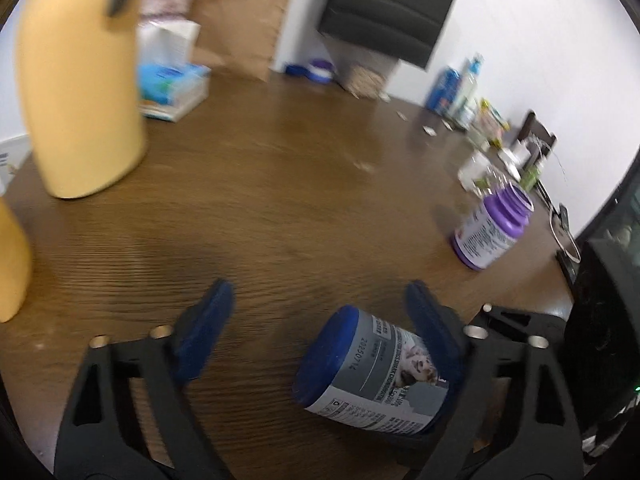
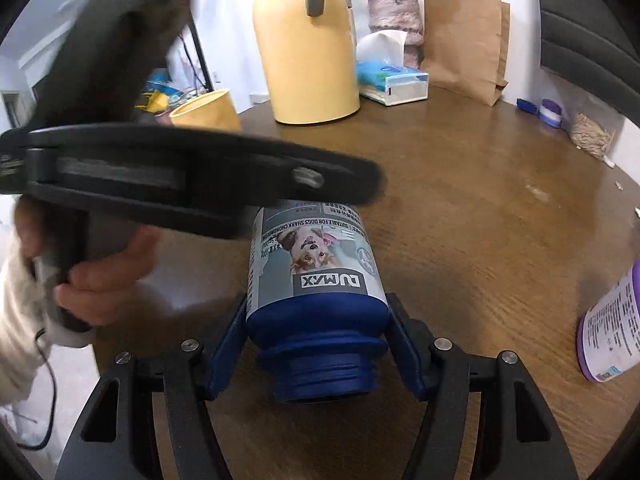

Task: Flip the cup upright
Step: 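Reach to the lying blue-capped DUMAX bottle and grasp it with the left gripper, then rotate the bottle cap-up with the left gripper while the right gripper grasps its body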

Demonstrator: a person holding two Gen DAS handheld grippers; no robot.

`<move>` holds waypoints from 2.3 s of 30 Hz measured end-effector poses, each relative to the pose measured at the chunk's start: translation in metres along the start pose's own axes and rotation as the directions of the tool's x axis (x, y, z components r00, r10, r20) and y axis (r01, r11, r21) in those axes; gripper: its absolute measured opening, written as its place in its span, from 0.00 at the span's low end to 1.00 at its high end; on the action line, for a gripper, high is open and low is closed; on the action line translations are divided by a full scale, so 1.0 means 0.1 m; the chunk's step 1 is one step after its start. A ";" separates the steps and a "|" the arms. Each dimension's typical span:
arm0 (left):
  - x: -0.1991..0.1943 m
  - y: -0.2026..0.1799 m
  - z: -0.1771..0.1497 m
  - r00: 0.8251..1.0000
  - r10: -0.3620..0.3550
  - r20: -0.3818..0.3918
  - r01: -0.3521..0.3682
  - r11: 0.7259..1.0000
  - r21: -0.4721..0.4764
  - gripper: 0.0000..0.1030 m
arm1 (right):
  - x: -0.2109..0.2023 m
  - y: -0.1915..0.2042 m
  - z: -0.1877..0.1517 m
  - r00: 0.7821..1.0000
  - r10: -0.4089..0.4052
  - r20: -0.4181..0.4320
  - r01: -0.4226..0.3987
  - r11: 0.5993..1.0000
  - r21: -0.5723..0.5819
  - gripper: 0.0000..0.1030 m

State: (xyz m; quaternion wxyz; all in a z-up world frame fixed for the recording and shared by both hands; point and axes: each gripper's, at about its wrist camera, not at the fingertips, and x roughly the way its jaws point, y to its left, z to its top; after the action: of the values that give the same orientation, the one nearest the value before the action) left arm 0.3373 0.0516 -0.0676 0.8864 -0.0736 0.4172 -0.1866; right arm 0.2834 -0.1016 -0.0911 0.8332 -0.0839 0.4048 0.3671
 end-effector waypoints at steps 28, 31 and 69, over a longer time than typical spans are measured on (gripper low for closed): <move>0.52 -0.64 0.02 0.930 0.098 -0.356 -0.040 0.985 0.166 0.58 | -0.78 -0.79 -0.52 0.991 -0.115 0.067 0.092 0.958 0.272 0.79; 0.47 -0.72 0.03 0.942 0.101 -0.321 -0.039 0.981 0.192 0.58 | -0.85 -0.85 -0.53 0.990 -0.111 0.085 0.082 0.952 0.295 0.79; 0.24 -0.76 0.83 0.929 -0.008 0.370 -0.099 0.958 0.269 0.58 | -0.58 -1.03 1.42 0.960 0.050 0.275 0.000 0.983 -0.181 0.66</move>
State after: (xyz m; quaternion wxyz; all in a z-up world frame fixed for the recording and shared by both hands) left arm 0.3943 -0.0295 -0.0099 0.9541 0.0302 0.2148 -0.2066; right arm 0.4170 -0.1446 0.0295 0.8662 -0.1010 0.2498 0.4207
